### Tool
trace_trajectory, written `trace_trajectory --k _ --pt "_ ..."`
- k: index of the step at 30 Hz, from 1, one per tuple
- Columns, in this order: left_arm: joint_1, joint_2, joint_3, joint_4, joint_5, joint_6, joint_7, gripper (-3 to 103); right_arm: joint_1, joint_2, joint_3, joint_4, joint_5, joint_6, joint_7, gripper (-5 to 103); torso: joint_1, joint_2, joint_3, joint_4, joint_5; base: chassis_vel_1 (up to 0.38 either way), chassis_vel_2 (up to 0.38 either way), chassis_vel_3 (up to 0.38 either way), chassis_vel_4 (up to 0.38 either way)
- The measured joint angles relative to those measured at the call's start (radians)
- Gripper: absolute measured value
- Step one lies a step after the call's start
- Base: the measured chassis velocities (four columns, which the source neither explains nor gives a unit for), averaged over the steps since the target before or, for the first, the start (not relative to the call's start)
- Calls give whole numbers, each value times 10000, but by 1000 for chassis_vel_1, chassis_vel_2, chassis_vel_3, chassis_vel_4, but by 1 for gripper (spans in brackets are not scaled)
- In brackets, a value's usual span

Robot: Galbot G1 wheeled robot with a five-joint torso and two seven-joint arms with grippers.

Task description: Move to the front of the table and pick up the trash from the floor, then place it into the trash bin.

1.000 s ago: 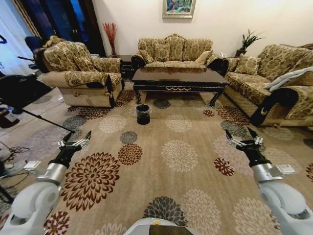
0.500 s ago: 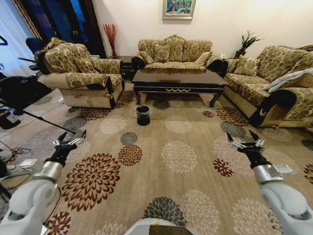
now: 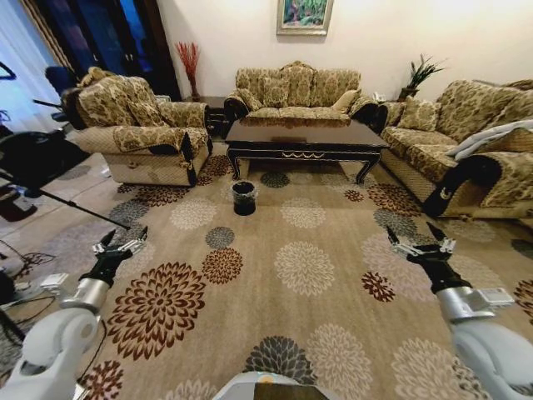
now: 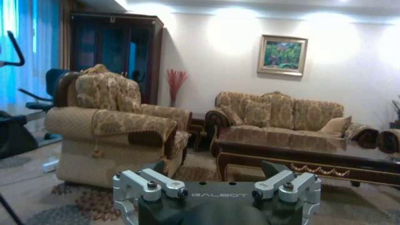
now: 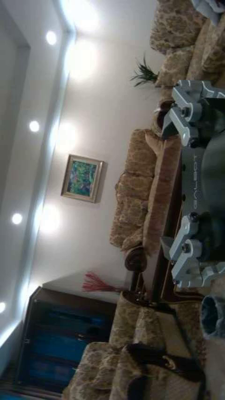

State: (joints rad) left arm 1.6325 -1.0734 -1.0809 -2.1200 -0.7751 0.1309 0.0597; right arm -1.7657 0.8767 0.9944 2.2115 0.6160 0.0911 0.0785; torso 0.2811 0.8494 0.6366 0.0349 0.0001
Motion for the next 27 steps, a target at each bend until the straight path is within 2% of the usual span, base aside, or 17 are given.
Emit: trace_trajectory --k 4,13,27 --pt "192 -87 -27 -318 -5 -54 56 100 -191 139 -18 449 399 -142 120 100 93 217 123 0 -1 0 0 0 0" --pt "462 -36 -401 -651 -133 -94 76 100 -397 174 127 599 258 -86 108 100 276 621 343 1 -1 0 0 0 0" --pt "532 4 -439 -778 -145 -74 57 100 -217 132 -66 372 402 252 120 100 555 1264 706 1 -1 0 0 0 0"
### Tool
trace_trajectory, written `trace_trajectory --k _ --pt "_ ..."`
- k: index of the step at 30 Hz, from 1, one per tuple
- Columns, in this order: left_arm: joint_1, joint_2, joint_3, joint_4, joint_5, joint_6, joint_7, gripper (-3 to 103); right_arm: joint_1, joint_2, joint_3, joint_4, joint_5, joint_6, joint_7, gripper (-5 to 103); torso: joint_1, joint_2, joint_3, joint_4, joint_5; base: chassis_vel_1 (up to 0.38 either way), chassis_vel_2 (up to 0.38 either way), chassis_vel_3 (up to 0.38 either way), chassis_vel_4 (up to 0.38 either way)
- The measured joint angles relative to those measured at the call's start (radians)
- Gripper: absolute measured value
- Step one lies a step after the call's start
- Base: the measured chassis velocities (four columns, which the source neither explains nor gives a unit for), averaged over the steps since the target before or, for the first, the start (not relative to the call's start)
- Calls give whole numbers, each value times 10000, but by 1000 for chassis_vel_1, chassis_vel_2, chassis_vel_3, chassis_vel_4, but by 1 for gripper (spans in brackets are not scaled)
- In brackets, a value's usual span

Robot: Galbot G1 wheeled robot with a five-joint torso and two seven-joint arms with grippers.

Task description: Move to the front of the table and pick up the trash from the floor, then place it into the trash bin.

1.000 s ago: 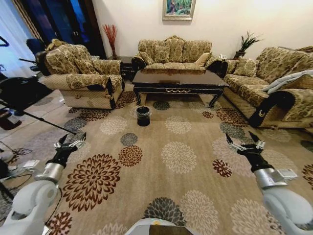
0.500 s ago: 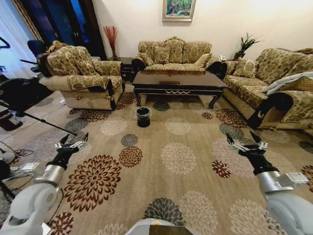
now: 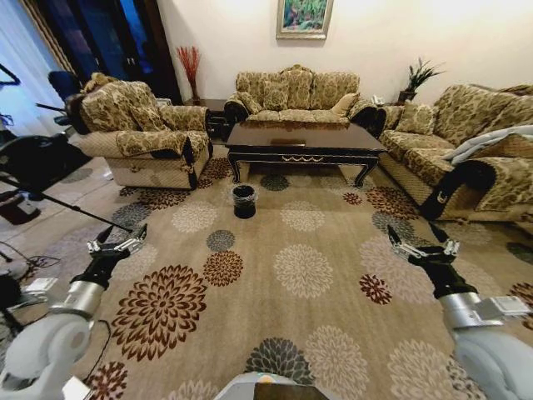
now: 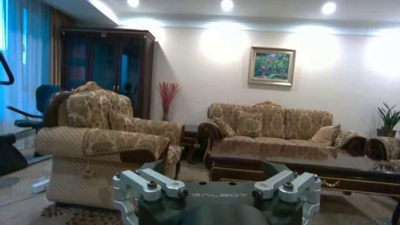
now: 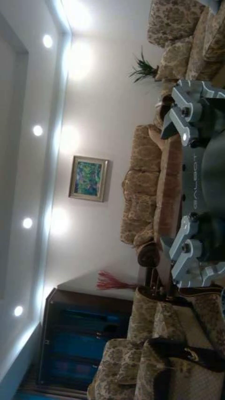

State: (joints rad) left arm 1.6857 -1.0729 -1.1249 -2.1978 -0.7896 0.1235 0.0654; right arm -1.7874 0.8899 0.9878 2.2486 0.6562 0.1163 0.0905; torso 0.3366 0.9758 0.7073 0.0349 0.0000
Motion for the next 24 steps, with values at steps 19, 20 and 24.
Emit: trace_trajectory --k 19,20,24 --pt "-407 -27 338 254 36 43 -1 100 548 -159 -320 -592 318 62 20 100 406 916 512 0 1 0 0 0 0" --pt "-407 -27 338 254 36 43 -1 100 548 -159 -320 -592 318 62 20 100 406 916 512 0 1 0 0 0 0" --pt "-469 40 338 312 10 47 -1 100 613 -179 -348 -625 331 67 24 100 512 1148 637 0 0 0 0 0 0"
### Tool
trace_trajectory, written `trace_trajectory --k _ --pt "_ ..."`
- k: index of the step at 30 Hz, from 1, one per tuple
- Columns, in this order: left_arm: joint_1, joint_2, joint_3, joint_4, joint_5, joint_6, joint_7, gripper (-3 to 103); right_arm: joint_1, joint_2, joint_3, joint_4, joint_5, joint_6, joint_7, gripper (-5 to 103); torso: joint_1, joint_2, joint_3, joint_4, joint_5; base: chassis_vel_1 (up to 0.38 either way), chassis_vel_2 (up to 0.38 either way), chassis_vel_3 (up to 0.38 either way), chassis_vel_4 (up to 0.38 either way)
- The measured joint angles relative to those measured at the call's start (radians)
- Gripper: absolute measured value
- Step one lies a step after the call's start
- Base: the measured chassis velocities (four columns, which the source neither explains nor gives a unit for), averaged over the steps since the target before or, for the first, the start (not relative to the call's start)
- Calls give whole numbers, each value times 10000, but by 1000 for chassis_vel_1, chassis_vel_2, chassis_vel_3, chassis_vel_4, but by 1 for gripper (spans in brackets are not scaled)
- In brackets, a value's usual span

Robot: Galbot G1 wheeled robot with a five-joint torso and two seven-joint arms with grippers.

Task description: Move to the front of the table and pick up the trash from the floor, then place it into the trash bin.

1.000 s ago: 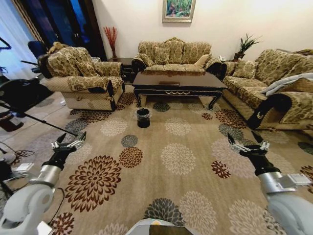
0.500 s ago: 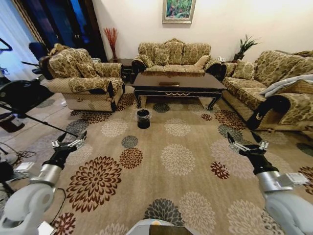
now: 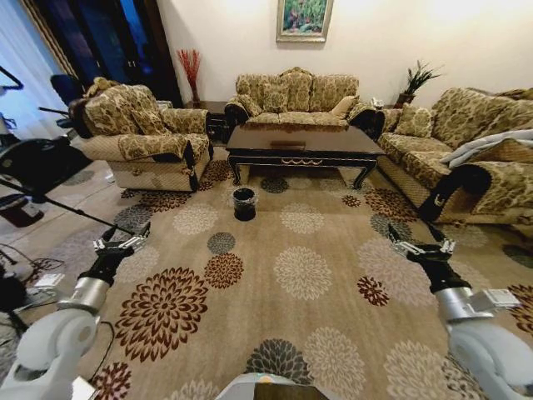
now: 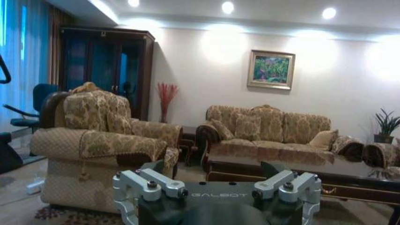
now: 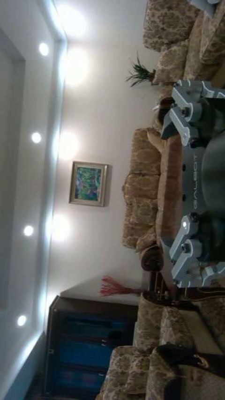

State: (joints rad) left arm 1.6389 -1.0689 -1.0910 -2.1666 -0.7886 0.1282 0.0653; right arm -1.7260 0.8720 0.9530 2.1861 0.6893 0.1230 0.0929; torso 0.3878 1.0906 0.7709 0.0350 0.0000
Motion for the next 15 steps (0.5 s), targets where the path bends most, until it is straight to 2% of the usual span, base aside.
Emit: trace_trajectory --k 10,15 --pt "-79 63 80 72 -11 19 -20 100 54 13 -32 -60 0 6 8 100 201 466 263 -1 0 0 0 0 0" --pt "-59 54 151 -10 -28 69 -227 100 56 18 -76 -60 -3 214 100 100 321 720 401 -1 0 0 0 0 0"
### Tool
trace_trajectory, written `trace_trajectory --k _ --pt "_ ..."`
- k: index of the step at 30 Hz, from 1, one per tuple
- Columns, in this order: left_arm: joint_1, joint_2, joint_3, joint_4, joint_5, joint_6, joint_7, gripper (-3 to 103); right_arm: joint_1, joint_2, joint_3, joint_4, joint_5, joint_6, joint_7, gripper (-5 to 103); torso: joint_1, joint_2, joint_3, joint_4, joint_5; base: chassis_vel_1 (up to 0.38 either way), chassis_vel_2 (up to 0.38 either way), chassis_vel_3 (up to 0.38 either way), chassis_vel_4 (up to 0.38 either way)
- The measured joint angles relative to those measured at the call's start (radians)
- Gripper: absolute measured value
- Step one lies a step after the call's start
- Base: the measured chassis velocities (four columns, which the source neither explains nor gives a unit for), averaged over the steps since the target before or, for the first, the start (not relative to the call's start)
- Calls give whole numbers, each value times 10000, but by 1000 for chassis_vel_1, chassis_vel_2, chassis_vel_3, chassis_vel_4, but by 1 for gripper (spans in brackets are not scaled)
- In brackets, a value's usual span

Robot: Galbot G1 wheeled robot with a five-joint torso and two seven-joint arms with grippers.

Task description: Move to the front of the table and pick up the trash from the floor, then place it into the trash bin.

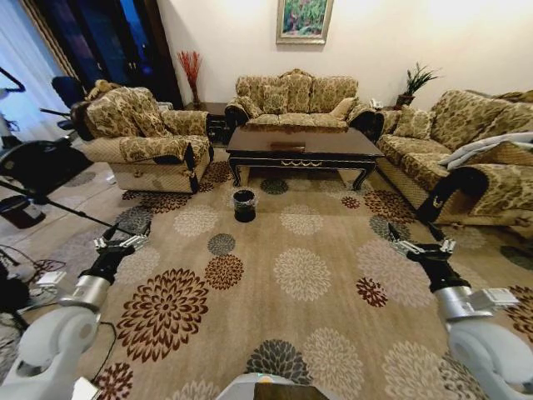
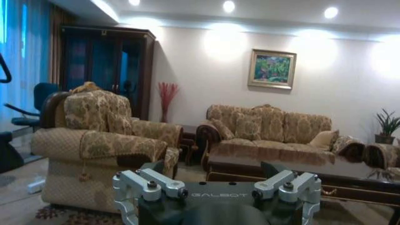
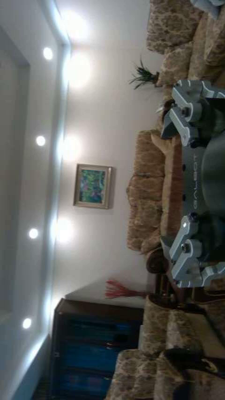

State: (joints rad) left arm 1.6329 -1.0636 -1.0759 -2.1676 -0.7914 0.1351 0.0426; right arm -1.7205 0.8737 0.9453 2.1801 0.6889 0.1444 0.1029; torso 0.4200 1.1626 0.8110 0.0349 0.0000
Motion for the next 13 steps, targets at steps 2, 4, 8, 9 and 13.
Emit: trace_trajectory --k 2,4,8,9,13 --pt "11 -16 35 -68 -17 23 -189 100 10 -1 -20 -8 4 153 9 100 39 96 55 0 0 0 0 0 0" --pt "17 -56 93 -184 46 76 -542 100 55 4 -24 -8 50 317 54 100 102 238 132 0 0 0 0 0 0" --pt "82 -108 104 -296 110 76 -659 100 104 30 -29 -23 66 566 58 100 131 295 165 0 0 0 0 0 0" --pt "142 -133 87 -355 130 73 -662 100 124 43 -50 -30 61 637 52 100 134 300 168 0 -1 0 0 0 0" --pt "329 -241 33 -492 265 17 -617 100 217 79 -204 -31 32 779 44 100 132 298 166 1 0 0 0 0 0"
